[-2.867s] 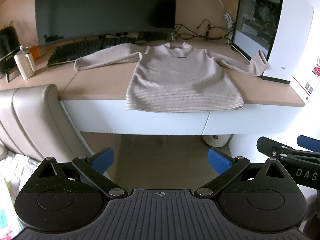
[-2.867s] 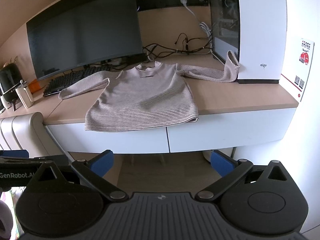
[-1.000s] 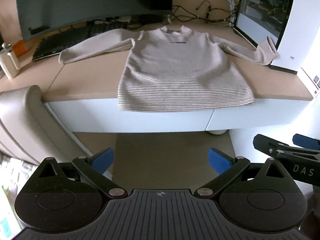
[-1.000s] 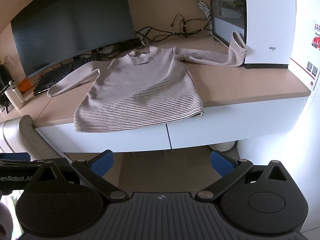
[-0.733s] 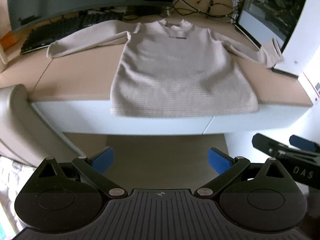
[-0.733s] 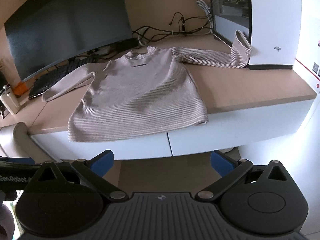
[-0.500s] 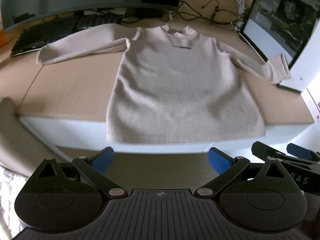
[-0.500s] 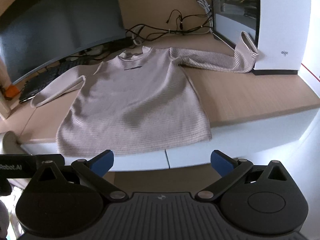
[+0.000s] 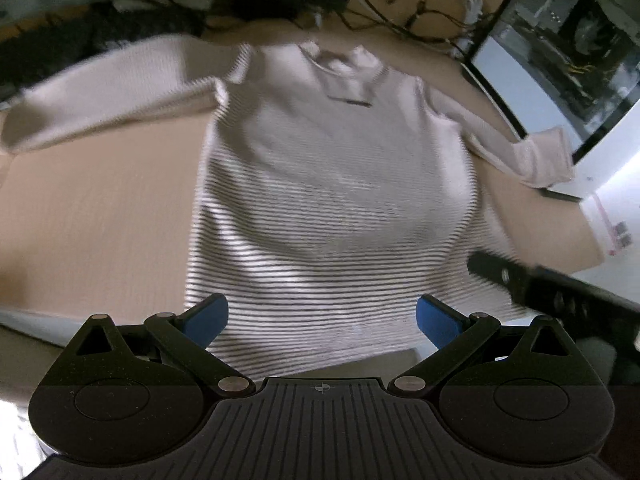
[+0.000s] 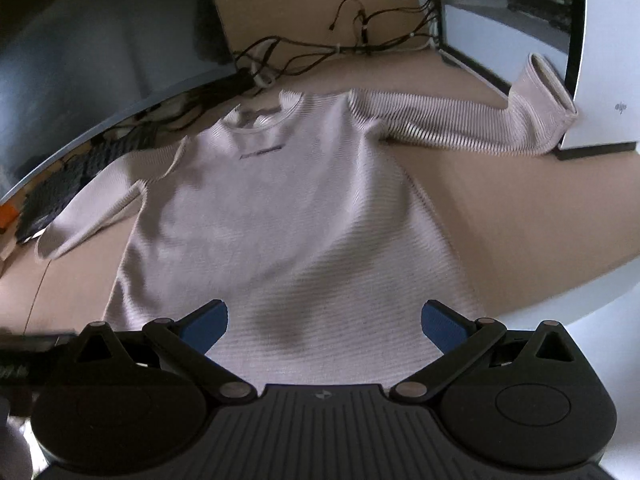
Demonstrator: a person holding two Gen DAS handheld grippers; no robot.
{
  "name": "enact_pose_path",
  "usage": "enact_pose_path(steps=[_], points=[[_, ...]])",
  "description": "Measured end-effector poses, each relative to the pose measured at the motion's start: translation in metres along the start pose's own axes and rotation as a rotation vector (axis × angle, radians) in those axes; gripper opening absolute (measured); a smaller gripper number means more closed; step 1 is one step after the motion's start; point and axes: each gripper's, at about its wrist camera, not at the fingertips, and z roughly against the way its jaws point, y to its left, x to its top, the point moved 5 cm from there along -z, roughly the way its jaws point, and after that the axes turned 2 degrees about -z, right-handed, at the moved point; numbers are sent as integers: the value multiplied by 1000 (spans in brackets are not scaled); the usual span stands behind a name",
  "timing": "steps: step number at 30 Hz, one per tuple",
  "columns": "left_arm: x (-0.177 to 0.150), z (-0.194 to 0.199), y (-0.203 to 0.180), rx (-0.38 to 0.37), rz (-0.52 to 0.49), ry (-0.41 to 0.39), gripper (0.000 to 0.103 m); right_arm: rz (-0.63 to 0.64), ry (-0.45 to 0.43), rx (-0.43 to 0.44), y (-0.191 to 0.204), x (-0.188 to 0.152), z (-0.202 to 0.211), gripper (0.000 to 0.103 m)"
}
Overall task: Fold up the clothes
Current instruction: 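Move both grippers toward the shirt, right gripper toward the sleeve by the computer case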
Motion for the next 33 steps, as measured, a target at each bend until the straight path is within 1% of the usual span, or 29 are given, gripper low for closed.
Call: enact_pose_path(steps=[3, 4, 5, 7, 8, 10, 12, 13, 14, 15, 16, 18, 21, 23, 27, 29, 33], points=[[4, -7, -4, -83, -6, 39, 102, -28, -57, -43, -8, 17, 5, 103], [7, -7, -7, -98, -25, 42, 102, -23, -91, -58, -12, 23, 10, 103], [10, -6, -12, -106, -54, 38, 102, 13, -135, -86, -16, 29, 16, 103], [24, -1, -21, -113, -93, 8, 102, 88, -223, -148, -24, 43, 28, 103], [35, 3, -26, -126, -92, -17, 102, 128, -271, -210, -31, 51, 33, 103], [52, 11, -35, -144, -81, -69, 102, 136, -320, -310, -48, 64, 39, 103], [69, 22, -46, -157, -77, -131, 102, 76, -320, -392, -72, 78, 39, 103], [72, 28, -51, -164, -85, -164, 102, 43, -291, -408, -85, 84, 34, 103], [75, 34, -55, -171, -93, -197, 102, 12, -250, -405, -99, 88, 26, 103], [74, 38, -60, -169, -108, -224, 102, -15, -230, -399, -110, 92, 20, 103], [73, 38, -65, -162, -120, -234, 102, -11, -239, -390, -115, 95, 16, 103], [70, 33, -72, -150, -139, -224, 102, 19, -243, -356, -118, 99, 6, 103], [78, 19, -76, -106, -132, -176, 102, 23, -185, -189, -106, 97, -18, 103], [85, 18, -74, -66, -118, -184, 102, 27, -164, -100, -92, 95, -37, 103], [90, 15, -73, -17, -104, -187, 102, 23, -119, 44, -62, 91, -63, 103], [92, 12, -72, -4, -86, -183, 102, 32, -76, 95, -53, 86, -75, 103], [94, 8, -73, 3, -71, -177, 102, 50, 5, 136, -47, 76, -92, 103]])
